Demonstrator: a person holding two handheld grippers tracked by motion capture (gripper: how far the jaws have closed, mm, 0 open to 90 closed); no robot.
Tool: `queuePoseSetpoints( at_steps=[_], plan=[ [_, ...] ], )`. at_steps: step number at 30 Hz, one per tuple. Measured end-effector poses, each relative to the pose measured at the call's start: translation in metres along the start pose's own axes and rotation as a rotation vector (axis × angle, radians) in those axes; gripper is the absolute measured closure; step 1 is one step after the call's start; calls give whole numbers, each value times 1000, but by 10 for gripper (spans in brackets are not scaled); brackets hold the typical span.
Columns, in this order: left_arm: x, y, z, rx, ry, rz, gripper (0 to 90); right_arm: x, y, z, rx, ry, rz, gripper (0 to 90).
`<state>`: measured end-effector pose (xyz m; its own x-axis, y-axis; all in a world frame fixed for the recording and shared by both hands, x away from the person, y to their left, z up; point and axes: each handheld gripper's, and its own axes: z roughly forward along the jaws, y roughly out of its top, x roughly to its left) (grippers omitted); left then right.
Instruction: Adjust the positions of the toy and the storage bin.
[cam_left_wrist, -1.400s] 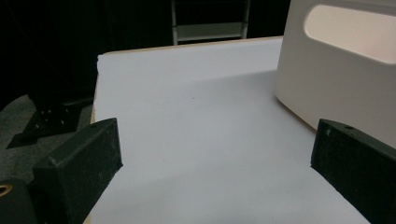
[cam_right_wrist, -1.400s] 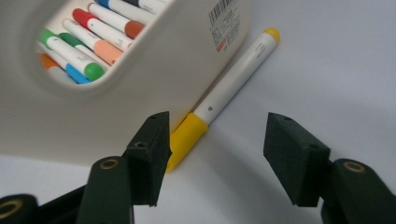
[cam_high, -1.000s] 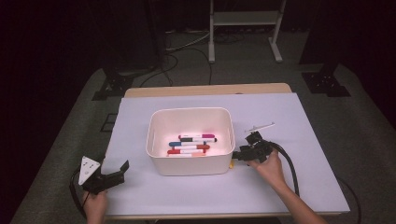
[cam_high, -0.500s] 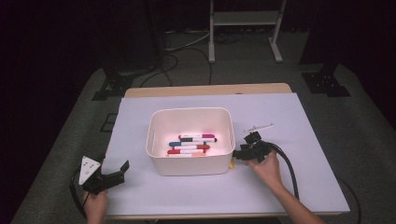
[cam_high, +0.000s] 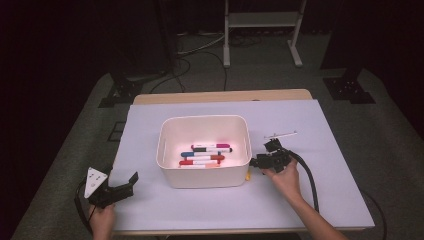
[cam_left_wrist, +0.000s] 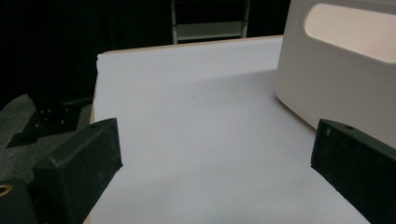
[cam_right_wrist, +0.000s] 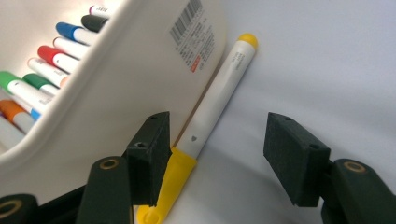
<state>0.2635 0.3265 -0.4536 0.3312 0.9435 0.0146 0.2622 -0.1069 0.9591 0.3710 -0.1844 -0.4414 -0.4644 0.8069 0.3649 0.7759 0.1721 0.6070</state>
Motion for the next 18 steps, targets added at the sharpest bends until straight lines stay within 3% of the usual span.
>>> queuePoseSetpoints(
  at_steps=[5, 9, 15, 18],
  plan=[
    [0, 0, 0, 0, 1, -2, 6, 0, 0, 7, 3, -10, 34, 468],
    [0, 0, 0, 1, 0, -1, 5, 0, -1, 10, -5, -21, 32, 486],
    [0, 0, 0, -2, 0, 1, 5, 11, -1, 12, 4, -103, -45, 520],
    [1, 0, -1, -7, -1, 2, 5, 17, -1, 13, 22, -176, -124, 491]
  ],
)
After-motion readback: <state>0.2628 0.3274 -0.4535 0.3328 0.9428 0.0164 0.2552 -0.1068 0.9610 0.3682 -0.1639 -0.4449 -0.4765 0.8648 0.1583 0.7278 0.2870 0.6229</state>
